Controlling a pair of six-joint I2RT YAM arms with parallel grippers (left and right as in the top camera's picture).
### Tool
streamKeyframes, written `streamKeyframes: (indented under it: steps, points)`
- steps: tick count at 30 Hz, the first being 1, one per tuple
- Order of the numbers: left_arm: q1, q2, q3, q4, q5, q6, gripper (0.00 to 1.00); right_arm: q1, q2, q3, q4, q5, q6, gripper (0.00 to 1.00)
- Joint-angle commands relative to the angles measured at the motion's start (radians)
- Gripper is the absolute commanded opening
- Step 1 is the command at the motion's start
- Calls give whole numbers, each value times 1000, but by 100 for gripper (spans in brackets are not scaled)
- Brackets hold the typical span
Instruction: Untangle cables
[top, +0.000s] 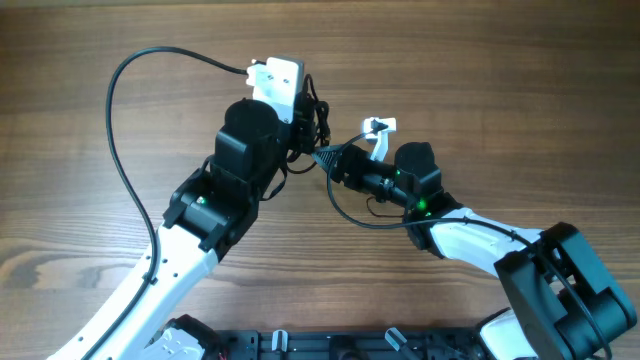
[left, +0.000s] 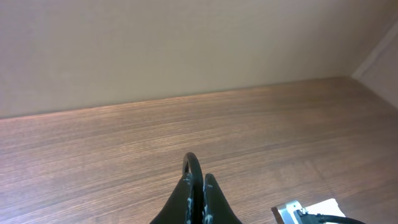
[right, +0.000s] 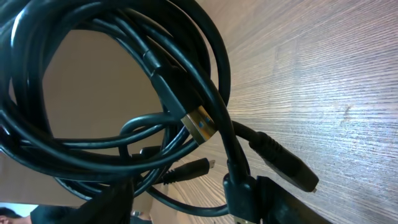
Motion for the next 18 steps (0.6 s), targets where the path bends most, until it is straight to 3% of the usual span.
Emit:
streamKeyframes:
  steps: [1,4,5,8,14,18]
  points:
    - [0,-21,24,4,-68,-13,4,-15,9,-5,31,-19,-69,67]
    - [0,-21,24,4,-67,-13,4,-16,9,-5,99,-29,-204,68]
    - [0,-21,24,4,-68,-13,4,-16,9,-5,134,-35,-307,70]
    - [2,-21,24,4,-68,-13,4,-16,9,-5,105,-35,-359,71]
    - [58,-21,24,4,-67,-90,4,-16,9,-5,0,-40,-406,72]
    - [87,-21,24,3,-67,-171,4,-16,9,-5,-100,-36,-330,72]
